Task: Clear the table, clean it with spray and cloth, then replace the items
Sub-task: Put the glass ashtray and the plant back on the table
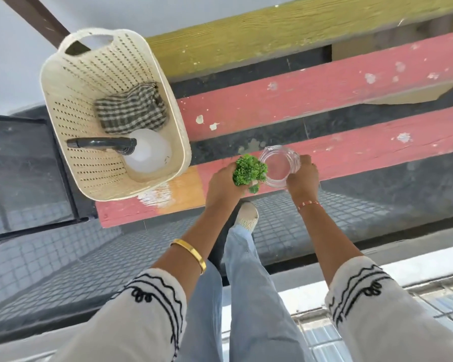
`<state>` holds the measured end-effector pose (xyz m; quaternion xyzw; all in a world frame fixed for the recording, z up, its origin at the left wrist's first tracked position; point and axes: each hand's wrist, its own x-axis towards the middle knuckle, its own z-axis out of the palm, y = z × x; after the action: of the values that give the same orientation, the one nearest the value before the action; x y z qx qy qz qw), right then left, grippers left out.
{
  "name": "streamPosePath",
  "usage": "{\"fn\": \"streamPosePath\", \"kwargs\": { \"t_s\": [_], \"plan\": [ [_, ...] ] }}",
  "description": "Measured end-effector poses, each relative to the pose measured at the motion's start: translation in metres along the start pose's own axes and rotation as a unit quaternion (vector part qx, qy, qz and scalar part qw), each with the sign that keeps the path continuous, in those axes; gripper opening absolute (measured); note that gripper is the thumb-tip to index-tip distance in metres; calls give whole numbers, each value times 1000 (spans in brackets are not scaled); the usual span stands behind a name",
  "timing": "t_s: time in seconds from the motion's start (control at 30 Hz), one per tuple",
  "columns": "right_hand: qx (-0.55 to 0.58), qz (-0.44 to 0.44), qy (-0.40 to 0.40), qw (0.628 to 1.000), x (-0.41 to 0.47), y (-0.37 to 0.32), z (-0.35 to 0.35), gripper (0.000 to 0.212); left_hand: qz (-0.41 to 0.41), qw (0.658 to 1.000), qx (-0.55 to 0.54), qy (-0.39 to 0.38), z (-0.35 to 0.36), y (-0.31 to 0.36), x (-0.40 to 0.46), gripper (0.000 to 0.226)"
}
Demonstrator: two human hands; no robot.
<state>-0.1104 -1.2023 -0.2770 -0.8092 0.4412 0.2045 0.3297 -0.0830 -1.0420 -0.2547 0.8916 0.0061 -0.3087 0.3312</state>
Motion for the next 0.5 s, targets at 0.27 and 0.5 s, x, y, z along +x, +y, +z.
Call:
{"fn": "streamPosePath", "kwargs": {
  "t_s": [0.27,0.5],
  "plan": [
    [-13,-77,-38,996,-47,-9,6,49,-55,996,-63,37,-23,-30,-45,46],
    [-1,-122,-68,990,-132,-40,32,43,-82,986,-123,79,-87,-74,-106,44]
  ]
}}
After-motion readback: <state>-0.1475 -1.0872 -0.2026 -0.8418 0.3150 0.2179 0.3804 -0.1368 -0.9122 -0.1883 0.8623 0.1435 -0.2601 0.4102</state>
